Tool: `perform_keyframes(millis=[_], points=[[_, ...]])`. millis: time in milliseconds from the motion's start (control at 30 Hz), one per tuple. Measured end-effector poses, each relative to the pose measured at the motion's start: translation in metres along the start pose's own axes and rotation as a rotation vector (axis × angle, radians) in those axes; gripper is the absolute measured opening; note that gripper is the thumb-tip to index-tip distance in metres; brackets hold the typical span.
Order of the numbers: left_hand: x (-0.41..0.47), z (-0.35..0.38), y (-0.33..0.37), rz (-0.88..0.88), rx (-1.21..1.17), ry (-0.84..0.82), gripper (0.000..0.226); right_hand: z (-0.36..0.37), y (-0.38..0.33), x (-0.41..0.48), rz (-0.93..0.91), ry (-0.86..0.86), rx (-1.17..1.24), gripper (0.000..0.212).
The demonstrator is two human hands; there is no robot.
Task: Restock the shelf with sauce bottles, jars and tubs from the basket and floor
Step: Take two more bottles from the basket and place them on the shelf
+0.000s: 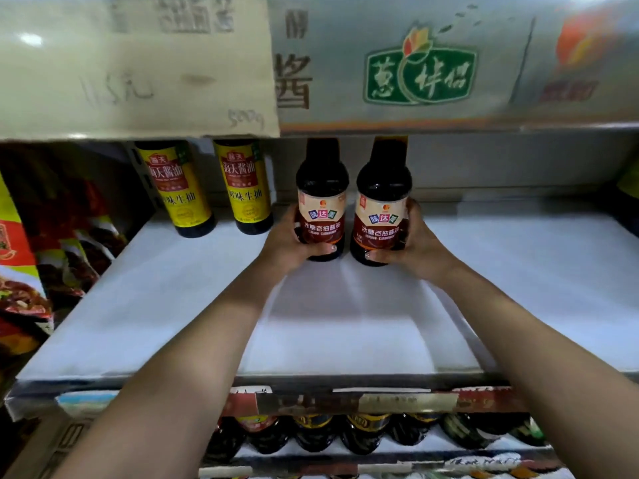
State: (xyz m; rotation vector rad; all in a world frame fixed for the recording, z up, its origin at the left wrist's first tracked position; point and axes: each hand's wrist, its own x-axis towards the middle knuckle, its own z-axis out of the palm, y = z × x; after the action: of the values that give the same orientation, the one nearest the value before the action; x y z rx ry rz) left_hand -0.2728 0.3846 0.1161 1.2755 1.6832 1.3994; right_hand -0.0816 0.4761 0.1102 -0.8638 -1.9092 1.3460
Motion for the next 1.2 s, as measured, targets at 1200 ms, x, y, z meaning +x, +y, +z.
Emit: perform_keyframes(millis=[1200], points=[[0.056, 0.005, -0.023, -0.031, -0.086, 0.074, 0.075, 0.006, 0.011, 0.059, -0.016, 0.085, 0.009, 0.090]])
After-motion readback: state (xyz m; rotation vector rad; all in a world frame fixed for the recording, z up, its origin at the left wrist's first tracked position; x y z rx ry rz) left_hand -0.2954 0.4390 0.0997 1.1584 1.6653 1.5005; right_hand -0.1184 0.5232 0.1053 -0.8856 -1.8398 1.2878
